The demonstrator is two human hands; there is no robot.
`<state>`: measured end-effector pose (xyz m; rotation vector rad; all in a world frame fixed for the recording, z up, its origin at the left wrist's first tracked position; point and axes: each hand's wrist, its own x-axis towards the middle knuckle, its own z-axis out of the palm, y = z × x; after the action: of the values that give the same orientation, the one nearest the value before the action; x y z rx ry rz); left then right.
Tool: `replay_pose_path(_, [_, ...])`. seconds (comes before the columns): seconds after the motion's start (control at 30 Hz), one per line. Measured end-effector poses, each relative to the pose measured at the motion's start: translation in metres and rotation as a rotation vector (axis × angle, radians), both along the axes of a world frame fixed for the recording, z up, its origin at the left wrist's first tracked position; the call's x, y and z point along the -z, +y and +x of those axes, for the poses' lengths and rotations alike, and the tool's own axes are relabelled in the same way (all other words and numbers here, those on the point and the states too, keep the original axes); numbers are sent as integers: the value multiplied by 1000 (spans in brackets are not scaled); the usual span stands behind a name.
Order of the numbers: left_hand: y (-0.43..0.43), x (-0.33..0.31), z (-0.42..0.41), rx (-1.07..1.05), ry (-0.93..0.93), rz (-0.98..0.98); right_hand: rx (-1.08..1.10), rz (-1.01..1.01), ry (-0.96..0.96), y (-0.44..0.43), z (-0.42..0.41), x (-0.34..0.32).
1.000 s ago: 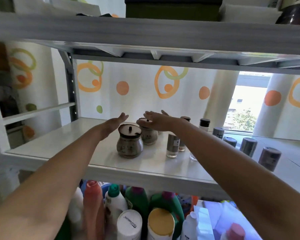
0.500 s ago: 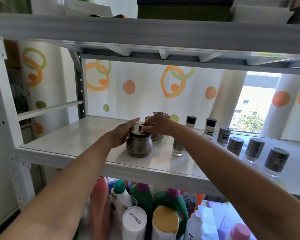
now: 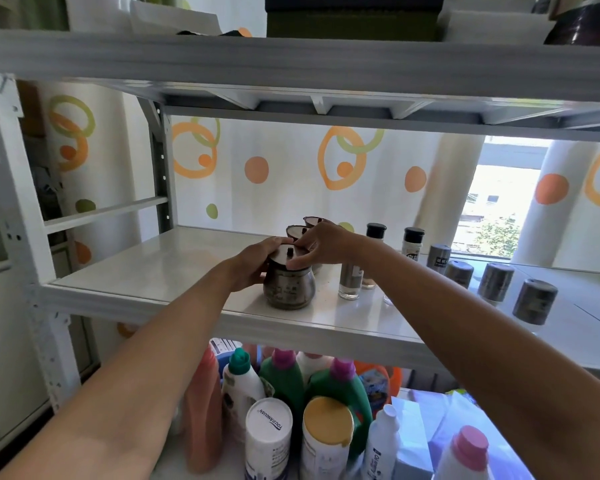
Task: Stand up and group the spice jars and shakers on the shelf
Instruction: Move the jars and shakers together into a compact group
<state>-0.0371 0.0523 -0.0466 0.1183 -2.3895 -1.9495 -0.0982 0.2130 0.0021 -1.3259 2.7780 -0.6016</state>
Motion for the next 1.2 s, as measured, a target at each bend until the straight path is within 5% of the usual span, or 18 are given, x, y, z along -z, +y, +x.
replay_pose_path(0.5, [5, 4, 18, -6, 58, 33, -36, -4, -28, 10, 14, -5])
replay_pose_path(0.77, [-25, 23, -12, -181, 124, 66, 276, -78, 132, 1, -43, -20])
replay_pose_path(1.2, [-35, 19, -88, -70, 174, 33, 221, -19, -118, -26, -98, -11])
